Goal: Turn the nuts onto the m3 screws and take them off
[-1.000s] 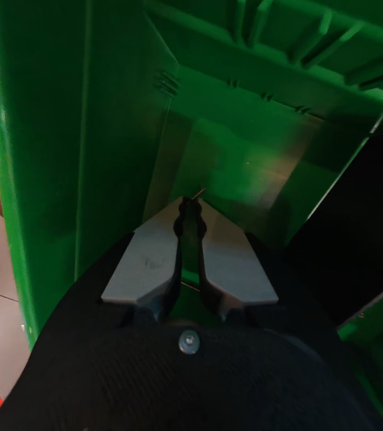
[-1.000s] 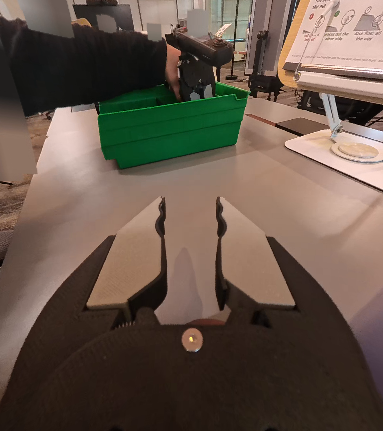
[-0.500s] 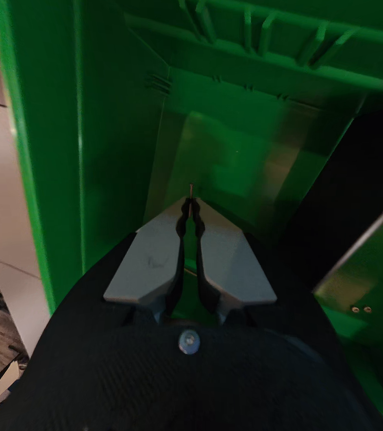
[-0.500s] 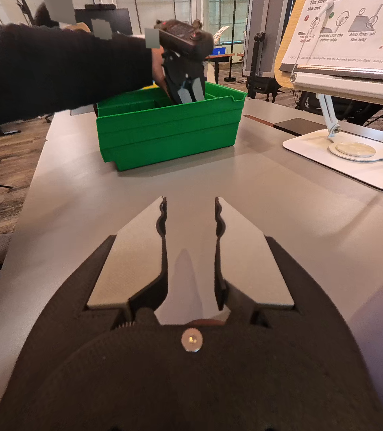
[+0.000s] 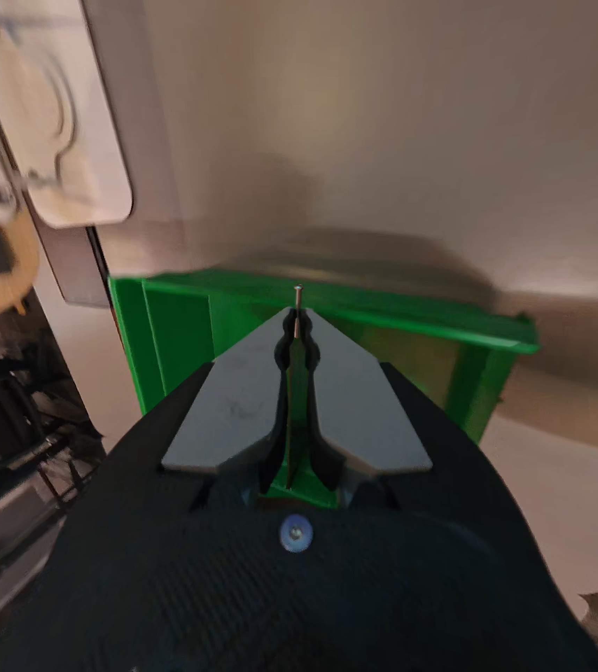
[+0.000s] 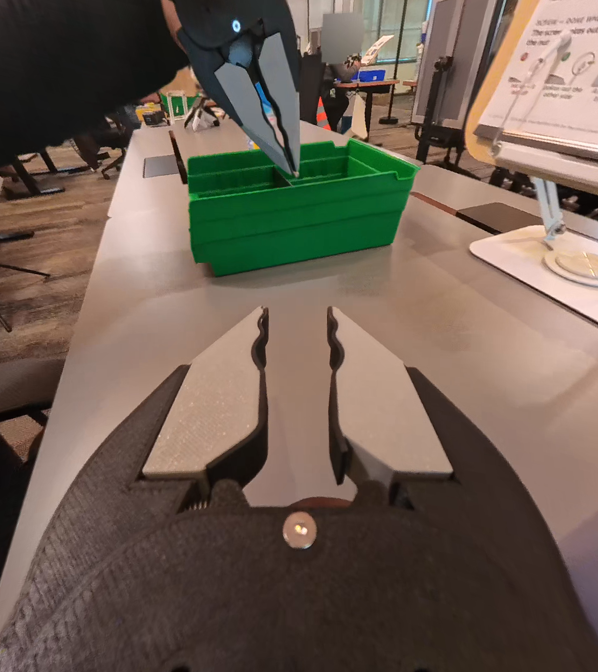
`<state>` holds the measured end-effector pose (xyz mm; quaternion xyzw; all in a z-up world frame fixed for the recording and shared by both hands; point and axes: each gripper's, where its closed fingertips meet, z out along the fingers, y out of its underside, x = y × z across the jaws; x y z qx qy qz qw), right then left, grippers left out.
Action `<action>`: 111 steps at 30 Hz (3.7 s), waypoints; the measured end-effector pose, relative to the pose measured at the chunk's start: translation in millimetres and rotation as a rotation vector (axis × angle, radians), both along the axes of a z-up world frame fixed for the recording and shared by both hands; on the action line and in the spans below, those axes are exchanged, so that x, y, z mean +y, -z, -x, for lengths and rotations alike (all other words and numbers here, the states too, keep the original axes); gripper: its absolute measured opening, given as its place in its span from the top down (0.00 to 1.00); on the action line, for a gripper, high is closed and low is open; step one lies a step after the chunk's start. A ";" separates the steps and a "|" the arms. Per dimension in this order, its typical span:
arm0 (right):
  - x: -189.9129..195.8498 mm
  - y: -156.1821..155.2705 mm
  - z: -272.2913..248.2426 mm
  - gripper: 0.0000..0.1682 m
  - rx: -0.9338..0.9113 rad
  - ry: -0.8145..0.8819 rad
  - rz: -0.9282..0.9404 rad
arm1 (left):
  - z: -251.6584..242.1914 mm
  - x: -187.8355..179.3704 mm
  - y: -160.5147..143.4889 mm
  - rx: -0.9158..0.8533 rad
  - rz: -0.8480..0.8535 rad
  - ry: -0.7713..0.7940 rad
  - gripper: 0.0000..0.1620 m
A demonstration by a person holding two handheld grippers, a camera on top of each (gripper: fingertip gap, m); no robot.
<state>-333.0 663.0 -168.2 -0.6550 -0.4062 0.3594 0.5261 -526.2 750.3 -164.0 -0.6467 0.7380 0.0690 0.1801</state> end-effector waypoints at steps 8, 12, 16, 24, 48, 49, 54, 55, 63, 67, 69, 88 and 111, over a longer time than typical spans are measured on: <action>-15.3 -10.2 21.8 0.81 -0.095 -0.016 -0.095 | -133.8 -77.7 4.1 -0.036 0.042 0.284 1.00; -21.6 4.2 12.7 0.84 -0.138 -0.020 -0.084 | -167.5 -99.3 20.7 -0.016 0.060 0.365 1.00; -26.6 16.4 5.4 0.86 -0.156 -0.039 -0.053 | -181.4 -108.2 32.8 0.005 0.079 0.395 1.00; -23.2 34.4 6.4 0.93 -0.219 -0.045 0.002 | -188.5 -112.3 43.6 0.010 0.105 0.407 1.00; -25.8 -1.4 -9.1 0.99 -0.039 -0.054 -0.049 | -195.3 -100.5 16.2 -0.790 0.247 0.058 1.00; -27.0 -2.6 -8.9 0.99 -0.030 -0.061 -0.051 | -197.3 -103.5 10.7 -0.862 0.290 0.049 1.00; -32.9 -12.3 -8.2 0.99 0.024 -0.090 -0.075 | -199.7 -109.9 4.2 -1.030 0.352 0.055 1.00; -33.8 -13.0 -7.7 0.99 0.029 -0.093 -0.077 | -201.4 -112.4 1.5 -1.063 0.367 0.065 1.00; -35.1 -3.0 -4.1 0.99 -0.018 -0.108 -0.068 | -207.9 -120.5 -1.2 -1.143 0.438 0.100 1.00; -35.5 3.7 -1.9 0.99 -0.055 -0.117 -0.063 | -205.4 -119.8 -3.7 -1.154 0.440 0.097 1.00; -35.0 6.2 -0.9 0.99 -0.071 -0.113 -0.069 | -204.6 -121.3 -5.5 -1.163 0.453 0.099 1.00; -38.3 16.8 5.1 0.99 -0.129 -0.134 -0.086 | -208.2 -127.8 -8.0 -1.217 0.513 0.108 1.00; -34.4 13.7 4.1 1.00 0.108 -0.225 0.286 | -207.8 -119.7 -2.1 -1.224 0.543 0.001 1.00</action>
